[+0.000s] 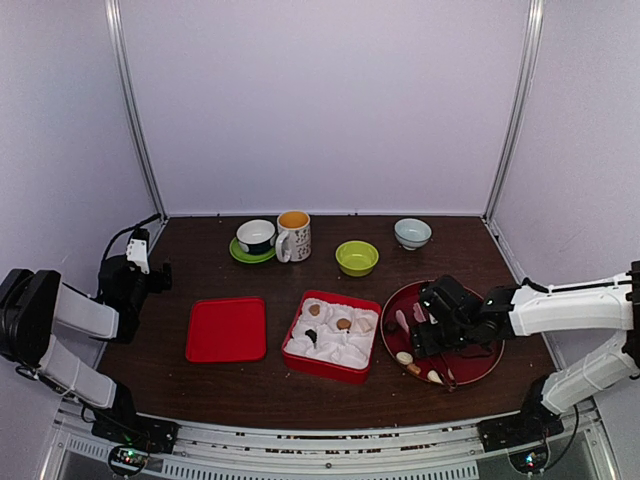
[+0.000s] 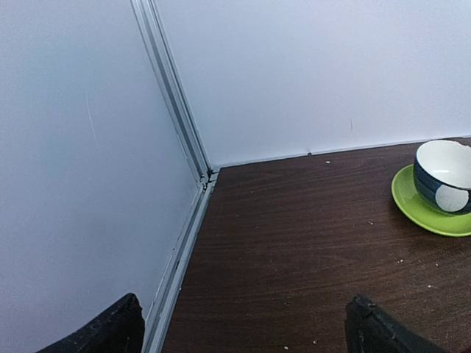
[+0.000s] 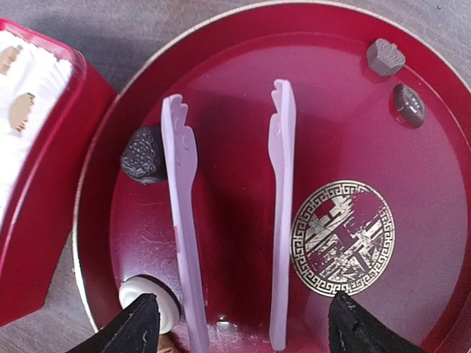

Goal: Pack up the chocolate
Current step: Place the clamp on the plate, then pick up the clamp from the plate.

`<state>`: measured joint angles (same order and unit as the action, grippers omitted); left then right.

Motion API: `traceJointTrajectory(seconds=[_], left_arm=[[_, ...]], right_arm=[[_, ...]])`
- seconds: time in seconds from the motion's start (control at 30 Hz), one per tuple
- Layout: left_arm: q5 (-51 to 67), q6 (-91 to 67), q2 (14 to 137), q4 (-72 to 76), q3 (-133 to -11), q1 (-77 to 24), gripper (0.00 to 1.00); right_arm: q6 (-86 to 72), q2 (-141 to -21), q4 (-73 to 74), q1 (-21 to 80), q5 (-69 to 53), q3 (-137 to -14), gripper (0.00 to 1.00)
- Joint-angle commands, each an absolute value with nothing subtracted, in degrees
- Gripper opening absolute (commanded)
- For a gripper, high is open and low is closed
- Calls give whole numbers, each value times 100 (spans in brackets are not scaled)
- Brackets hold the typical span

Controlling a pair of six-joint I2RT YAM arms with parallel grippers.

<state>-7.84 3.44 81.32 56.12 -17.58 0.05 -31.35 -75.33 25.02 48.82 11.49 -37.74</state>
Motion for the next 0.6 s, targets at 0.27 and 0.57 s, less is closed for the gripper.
traceJointTrajectory(seconds=[0.27, 0.57], left_arm=[[-738, 325, 8165, 5943, -1820, 61, 98], [-738, 323, 8164, 5935, -1820, 55, 98]], right_arm=[[-3593, -6298, 2606, 5141, 1404, -3146, 84], [-3940, -5680, 2685, 5460, 1539, -2680, 79]])
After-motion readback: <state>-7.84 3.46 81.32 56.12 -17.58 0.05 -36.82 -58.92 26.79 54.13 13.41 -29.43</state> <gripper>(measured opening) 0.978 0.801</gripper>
